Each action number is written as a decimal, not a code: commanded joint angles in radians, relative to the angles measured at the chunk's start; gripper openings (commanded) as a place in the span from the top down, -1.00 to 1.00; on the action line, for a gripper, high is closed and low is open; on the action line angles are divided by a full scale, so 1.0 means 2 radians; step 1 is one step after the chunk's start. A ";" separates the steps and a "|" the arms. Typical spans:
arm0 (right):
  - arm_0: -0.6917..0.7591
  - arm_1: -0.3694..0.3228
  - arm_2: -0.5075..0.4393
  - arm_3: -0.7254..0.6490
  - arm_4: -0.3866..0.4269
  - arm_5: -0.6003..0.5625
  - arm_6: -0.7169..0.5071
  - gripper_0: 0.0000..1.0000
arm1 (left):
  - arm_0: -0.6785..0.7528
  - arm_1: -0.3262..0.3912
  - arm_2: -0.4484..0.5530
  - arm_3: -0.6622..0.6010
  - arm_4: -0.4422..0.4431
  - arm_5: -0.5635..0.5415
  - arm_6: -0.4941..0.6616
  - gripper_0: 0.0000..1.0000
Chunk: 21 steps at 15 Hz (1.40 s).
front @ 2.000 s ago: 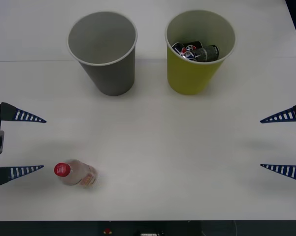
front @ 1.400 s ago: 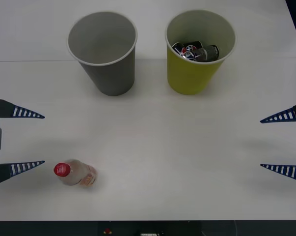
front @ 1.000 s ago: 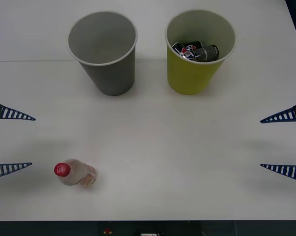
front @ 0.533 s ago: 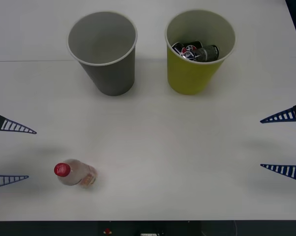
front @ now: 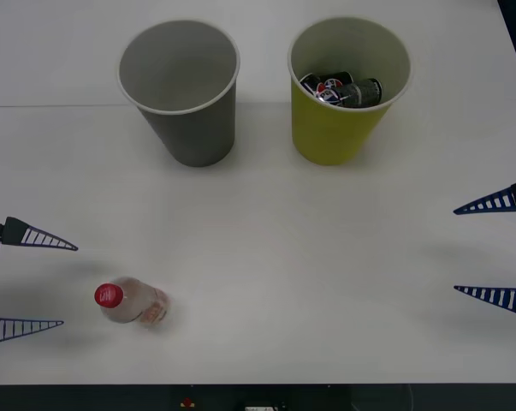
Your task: Put the can into the green bin and the plastic bottle into the gray bin
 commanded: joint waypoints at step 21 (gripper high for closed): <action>0.000 0.000 0.000 0.000 0.000 0.000 0.000 -1.00 | -0.112 -0.131 -0.191 0.146 0.071 0.013 -0.079 -1.00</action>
